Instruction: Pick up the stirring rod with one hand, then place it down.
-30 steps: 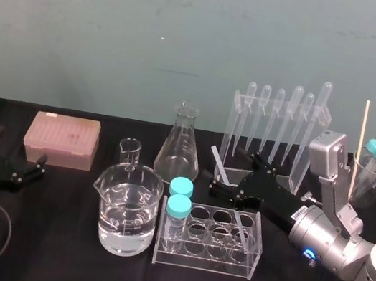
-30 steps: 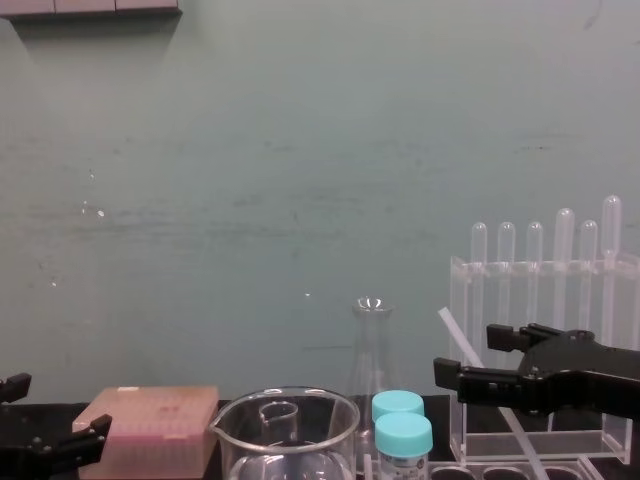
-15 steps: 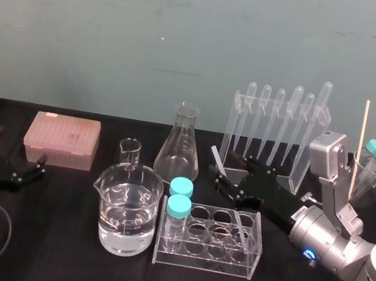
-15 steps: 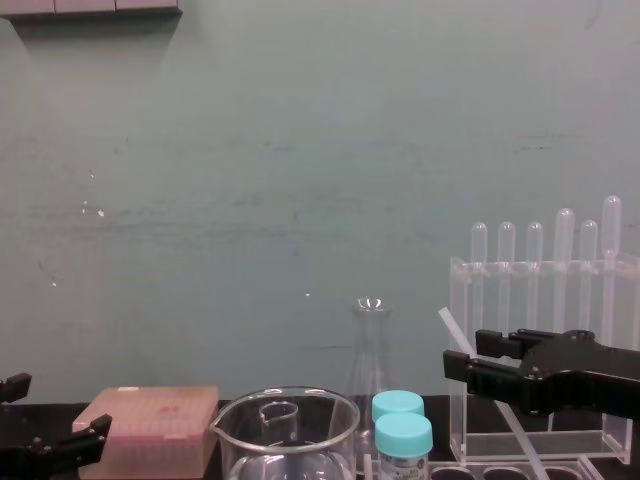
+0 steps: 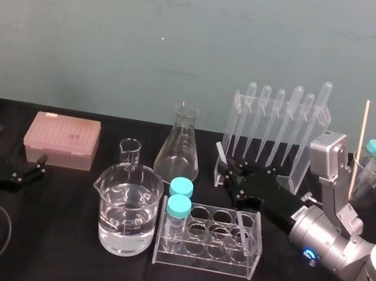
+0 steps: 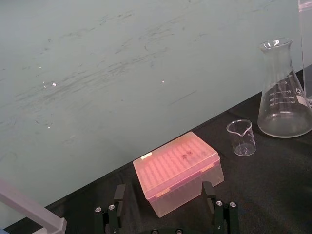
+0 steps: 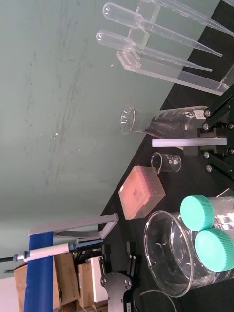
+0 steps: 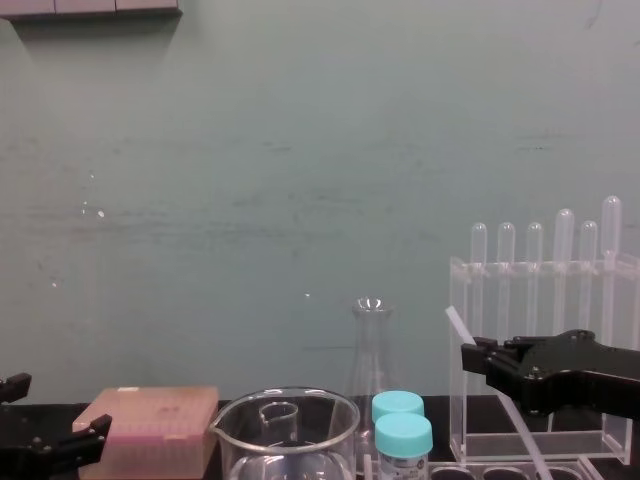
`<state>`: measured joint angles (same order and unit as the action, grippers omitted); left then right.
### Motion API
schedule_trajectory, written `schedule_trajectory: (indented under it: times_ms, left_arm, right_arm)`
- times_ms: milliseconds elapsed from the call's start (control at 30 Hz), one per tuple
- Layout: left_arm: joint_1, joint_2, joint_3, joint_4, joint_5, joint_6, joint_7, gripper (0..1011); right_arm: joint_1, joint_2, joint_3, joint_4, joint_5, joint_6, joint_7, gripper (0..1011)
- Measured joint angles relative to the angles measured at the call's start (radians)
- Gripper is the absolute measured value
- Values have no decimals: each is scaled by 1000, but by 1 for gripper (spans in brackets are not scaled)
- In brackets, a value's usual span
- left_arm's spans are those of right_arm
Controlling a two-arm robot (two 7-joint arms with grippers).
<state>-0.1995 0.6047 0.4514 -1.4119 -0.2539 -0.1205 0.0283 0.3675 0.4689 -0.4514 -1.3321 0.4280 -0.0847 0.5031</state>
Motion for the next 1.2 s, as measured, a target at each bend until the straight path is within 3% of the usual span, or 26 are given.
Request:
schedule_trajectory:
  times_ms: [500, 667, 1200]
  left_arm:
    - [0, 0, 0, 0, 0, 0, 0, 1000]
    - [0, 0, 0, 0, 0, 0, 0, 1000]
    - [0, 0, 0, 0, 0, 0, 0, 1000]
  right_arm:
    - [0, -1, 1, 0, 0, 0, 0, 66]
    - [-5, -12, 24, -2, 12, -8, 14, 65]
    - [-2, -55, 99, -35, 62, -126, 73, 65]
